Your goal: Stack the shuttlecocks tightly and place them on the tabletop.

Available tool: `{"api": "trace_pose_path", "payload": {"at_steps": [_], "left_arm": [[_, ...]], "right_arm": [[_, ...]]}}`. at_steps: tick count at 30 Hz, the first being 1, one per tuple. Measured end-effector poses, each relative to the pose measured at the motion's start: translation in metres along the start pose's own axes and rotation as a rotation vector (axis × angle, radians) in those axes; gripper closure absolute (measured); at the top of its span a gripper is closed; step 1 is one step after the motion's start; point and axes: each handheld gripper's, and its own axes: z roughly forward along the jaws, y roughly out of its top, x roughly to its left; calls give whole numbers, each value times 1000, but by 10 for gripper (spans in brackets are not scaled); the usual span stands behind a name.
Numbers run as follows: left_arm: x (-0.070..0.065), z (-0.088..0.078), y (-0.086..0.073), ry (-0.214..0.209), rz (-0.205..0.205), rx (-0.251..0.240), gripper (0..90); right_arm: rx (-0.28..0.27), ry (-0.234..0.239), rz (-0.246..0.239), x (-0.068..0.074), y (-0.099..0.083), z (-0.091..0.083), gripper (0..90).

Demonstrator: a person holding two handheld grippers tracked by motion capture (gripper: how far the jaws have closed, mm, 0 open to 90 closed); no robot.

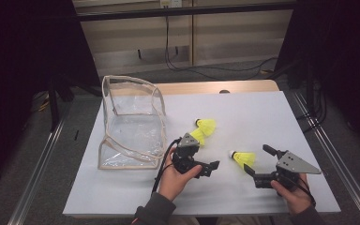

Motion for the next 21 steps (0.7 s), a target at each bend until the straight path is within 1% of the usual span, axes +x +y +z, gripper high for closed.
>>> {"api": "trace_pose_path", "payload": {"at_steps": [4, 5, 6, 7, 8, 12, 15, 16, 17, 18, 21], "left_arm": [[-2, -1, -6, -15, 9, 11, 50], [-2, -1, -8, -19, 4, 8, 50], [-1, -2, -9, -18, 9, 7, 50], [-1, -2, -10, -8, 6, 15, 50], [0, -2, -12, -14, 2, 8, 50], [1, -4, -18, -21, 12, 22, 50], [1, -7, -22, -25, 8, 14, 50], [2, -8, -23, -21, 15, 26, 50], [2, -9, -24, -19, 21, 27, 46], [2, -10, -25, -25, 25, 21, 45], [3, -14, -27, -24, 25, 13, 45]], "right_arm": [[-2, -1, -3, 0, 0, -1, 27], [-2, -1, -2, 0, 0, -1, 27], [-1, -1, -1, -1, 0, 0, 27], [-1, -2, -2, -1, 0, 0, 27], [-2, -2, -3, -1, 1, 0, 27], [-4, 3, -4, 0, 1, 1, 26], [-1, 2, -3, 0, 1, 2, 27], [-1, 3, -2, 0, 1, 2, 27], [-2, 3, -1, 0, 1, 2, 27], [-2, 5, -1, 0, 1, 2, 26], [1, 6, -2, 1, 1, 2, 27]]}}
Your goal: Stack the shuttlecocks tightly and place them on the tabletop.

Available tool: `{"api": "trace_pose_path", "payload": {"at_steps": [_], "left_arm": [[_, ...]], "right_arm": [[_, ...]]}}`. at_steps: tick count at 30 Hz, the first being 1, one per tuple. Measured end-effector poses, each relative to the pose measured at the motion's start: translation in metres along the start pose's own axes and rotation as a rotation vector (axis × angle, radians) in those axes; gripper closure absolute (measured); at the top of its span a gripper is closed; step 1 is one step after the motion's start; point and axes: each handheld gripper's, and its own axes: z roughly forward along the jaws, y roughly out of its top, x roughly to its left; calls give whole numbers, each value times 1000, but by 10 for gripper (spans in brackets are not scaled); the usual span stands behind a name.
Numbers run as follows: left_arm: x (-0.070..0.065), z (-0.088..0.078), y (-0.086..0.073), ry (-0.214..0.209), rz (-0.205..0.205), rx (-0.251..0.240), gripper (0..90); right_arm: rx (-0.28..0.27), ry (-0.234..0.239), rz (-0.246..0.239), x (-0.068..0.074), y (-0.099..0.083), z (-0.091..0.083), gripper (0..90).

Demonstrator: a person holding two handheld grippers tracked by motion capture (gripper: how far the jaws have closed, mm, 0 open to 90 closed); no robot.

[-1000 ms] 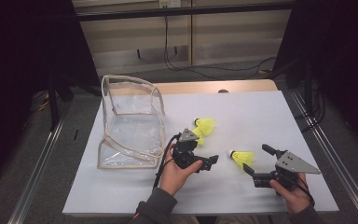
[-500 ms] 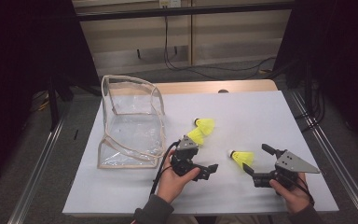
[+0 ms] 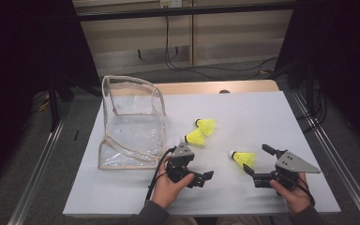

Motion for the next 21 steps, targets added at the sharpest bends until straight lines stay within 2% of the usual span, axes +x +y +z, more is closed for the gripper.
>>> {"api": "trace_pose_path", "payload": {"at_steps": [10, 17, 21], "left_arm": [[1, -10, -8, -8, 13, 26, 45], [5, -18, -12, -1, 15, 23, 45], [6, -22, -14, -3, 31, 26, 45]], "right_arm": [[3, 2, -4, 1, 0, 0, 27], [3, -1, -8, 0, -1, -2, 27], [3, -3, -9, 0, 0, -2, 27]]}}
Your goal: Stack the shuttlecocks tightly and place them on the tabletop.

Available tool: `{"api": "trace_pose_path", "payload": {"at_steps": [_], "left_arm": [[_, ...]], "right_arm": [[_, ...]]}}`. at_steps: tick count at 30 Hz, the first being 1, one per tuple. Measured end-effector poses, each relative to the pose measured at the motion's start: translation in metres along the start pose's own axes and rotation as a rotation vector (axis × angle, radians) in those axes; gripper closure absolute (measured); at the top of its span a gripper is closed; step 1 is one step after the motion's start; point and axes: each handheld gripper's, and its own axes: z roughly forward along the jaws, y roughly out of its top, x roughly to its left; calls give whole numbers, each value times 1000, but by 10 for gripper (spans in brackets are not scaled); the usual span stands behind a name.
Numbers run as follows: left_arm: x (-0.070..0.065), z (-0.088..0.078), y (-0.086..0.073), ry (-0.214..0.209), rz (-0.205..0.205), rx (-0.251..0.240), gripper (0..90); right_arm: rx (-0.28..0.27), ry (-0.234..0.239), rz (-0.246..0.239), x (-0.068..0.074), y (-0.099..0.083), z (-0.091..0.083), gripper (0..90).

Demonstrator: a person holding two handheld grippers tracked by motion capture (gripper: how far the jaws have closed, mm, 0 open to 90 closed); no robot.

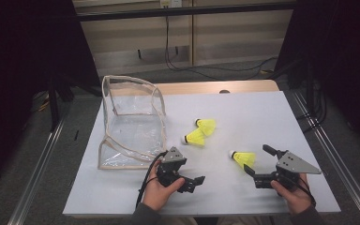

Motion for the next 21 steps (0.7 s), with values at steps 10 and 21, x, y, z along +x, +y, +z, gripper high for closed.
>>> {"api": "trace_pose_path", "payload": {"at_steps": [10, 21], "left_arm": [[3, -8, -3, -8, 1, -4, 45], [5, -14, -5, -7, 3, -15, 44]], "right_arm": [[6, -2, -1, 1, -1, -1, 27], [7, -11, -5, -1, -2, -8, 27]]}}
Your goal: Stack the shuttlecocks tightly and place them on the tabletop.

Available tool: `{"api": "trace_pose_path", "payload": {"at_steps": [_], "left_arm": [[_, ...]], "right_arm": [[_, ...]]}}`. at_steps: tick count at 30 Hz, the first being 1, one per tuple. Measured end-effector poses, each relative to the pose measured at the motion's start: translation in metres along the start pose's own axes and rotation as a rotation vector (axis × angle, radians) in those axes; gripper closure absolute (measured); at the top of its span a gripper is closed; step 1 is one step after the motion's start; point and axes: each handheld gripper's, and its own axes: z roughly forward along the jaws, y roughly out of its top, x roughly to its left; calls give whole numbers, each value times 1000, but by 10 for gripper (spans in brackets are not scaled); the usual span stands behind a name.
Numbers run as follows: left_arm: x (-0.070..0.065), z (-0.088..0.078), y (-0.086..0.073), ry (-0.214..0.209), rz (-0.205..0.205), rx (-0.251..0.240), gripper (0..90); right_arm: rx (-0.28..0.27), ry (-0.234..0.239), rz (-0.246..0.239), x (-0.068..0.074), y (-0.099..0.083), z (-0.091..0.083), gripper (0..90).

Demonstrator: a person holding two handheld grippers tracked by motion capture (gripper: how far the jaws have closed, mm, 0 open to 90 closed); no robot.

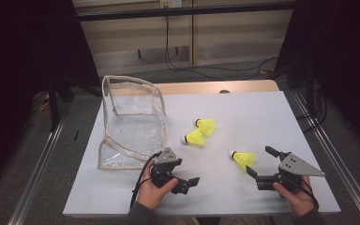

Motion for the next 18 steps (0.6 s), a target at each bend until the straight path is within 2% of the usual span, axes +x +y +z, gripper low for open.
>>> {"api": "trace_pose_path", "payload": {"at_steps": [18], "left_arm": [[3, -15, -7, -16, 21, 13, 45]], "right_arm": [[2, 9, -2, 1, 0, 2, 26]]}}
